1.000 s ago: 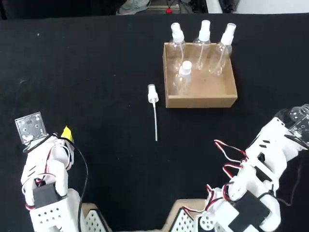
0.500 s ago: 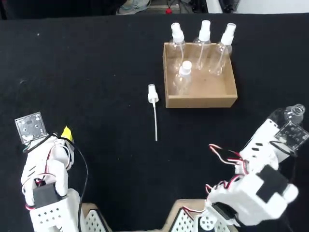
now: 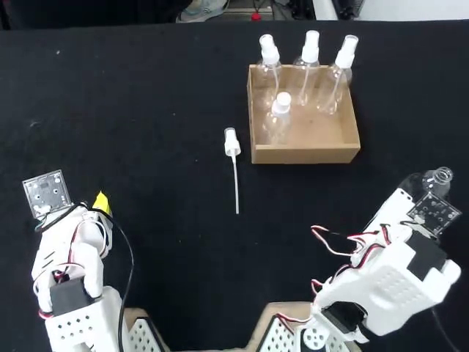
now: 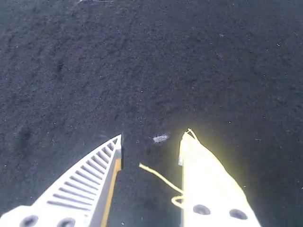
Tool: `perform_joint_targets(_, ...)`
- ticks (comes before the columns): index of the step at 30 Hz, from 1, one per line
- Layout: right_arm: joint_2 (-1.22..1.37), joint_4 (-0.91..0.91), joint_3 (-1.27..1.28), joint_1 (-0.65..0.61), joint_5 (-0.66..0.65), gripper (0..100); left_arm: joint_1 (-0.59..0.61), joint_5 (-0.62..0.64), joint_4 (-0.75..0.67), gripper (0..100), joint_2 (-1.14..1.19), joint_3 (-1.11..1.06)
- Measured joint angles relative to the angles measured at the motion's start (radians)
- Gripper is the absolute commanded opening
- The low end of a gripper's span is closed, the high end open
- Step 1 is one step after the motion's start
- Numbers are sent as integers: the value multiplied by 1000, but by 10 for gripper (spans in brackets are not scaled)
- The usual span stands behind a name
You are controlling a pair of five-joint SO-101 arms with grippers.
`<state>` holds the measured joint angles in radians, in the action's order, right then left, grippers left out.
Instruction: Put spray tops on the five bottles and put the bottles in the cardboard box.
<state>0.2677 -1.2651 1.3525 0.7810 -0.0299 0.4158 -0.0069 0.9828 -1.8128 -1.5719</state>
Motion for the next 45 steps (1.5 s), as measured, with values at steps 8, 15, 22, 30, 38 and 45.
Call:
perform_joint_targets(8,0,0,0,-2,0,224,0,0,0,191,0,0)
perform_joint_targets(15,0,0,0,-2,0,228,0,0,0,191,0,0)
perform_joint_targets(22,0,-5,14,-2,0,378,0,0,0,191,0,0)
perform_joint_targets(30,-81,-189,195,-66,0,349,0,0,0,191,0,0)
perform_joint_targets(38,-249,-215,276,-60,0,350,0,0,0,191,0,0)
perform_joint_targets(45,-370,-198,321,11,-18,350,0,0,0,191,0,0)
